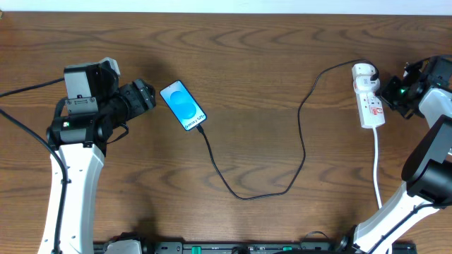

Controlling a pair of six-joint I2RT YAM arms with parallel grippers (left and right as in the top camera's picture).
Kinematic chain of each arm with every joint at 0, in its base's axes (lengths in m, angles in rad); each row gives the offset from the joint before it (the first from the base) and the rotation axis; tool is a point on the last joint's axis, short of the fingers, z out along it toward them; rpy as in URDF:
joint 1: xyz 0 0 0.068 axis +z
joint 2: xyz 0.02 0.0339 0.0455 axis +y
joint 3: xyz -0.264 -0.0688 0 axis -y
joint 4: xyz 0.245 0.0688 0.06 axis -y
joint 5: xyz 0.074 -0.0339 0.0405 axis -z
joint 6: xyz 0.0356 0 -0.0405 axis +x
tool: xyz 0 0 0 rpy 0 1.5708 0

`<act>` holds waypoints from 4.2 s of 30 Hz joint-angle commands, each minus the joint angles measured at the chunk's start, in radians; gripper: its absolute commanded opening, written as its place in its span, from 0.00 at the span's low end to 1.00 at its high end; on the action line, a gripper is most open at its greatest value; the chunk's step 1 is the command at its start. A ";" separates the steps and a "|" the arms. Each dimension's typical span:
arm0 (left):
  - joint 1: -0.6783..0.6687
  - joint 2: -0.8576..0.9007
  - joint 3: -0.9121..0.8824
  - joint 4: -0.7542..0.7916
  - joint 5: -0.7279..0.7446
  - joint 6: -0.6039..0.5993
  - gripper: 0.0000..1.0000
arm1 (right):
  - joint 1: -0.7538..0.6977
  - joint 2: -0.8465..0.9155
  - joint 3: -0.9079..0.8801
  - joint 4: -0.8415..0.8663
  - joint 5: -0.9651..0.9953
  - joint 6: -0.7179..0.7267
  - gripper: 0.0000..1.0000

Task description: Plug charger to phone and switch on socket

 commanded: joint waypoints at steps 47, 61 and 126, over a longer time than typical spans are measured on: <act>0.003 0.002 0.009 -0.003 -0.009 0.018 0.82 | 0.005 0.064 -0.022 0.017 -0.021 0.064 0.01; 0.003 0.002 0.009 -0.003 -0.009 0.018 0.82 | 0.013 0.064 -0.022 0.014 0.023 0.048 0.01; 0.003 0.002 0.011 0.011 0.045 0.017 0.82 | -0.029 -0.302 -0.021 -0.247 -0.043 -0.030 0.01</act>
